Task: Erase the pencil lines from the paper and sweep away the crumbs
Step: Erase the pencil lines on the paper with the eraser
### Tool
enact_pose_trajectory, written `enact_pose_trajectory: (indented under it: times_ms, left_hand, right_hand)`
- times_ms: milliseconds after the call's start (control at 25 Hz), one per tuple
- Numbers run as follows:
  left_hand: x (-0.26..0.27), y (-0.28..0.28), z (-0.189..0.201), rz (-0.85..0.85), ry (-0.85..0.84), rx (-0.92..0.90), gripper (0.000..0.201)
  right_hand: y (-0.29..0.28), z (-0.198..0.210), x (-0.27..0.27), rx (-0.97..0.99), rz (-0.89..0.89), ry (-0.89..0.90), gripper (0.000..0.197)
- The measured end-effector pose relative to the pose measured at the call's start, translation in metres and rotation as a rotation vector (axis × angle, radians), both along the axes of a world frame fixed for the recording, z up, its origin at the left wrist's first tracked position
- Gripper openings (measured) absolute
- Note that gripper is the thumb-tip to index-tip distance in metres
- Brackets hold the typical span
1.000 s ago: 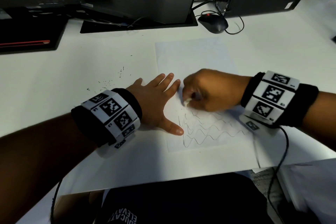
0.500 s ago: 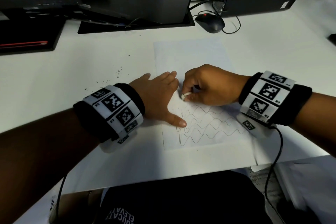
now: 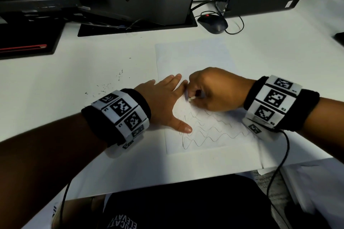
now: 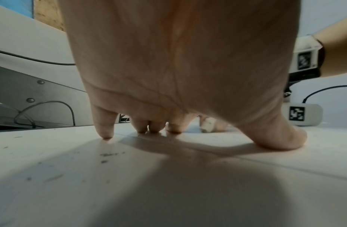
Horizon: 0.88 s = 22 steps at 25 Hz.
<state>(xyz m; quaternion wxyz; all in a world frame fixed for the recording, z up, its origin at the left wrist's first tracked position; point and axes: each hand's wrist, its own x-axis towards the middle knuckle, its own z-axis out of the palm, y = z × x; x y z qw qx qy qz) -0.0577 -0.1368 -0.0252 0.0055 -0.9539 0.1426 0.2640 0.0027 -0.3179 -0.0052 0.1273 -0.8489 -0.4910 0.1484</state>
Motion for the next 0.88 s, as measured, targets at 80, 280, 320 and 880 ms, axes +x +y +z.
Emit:
enact_pose_trajectory:
  times_ms: [80,280,320,880]
  left_hand:
    - [-0.001,0.000,0.000,0.006,0.018,-0.003,0.130]
    - [0.002,-0.002,0.000,-0.013,0.012,0.038,0.132]
    - [0.002,-0.001,0.000,-0.011,0.010,0.036,0.132]
    - [0.001,-0.006,0.005,-0.034,-0.025,0.077,0.134]
  right_hand:
    - [0.000,0.000,-0.010,-0.027,0.066,0.062,0.010]
    - [-0.006,0.006,0.006,-0.017,-0.055,0.016,0.005]
    - [-0.006,0.004,0.004,-0.021,-0.034,0.019,0.004]
    - [-0.013,0.004,0.011,0.036,-0.008,0.026,0.010]
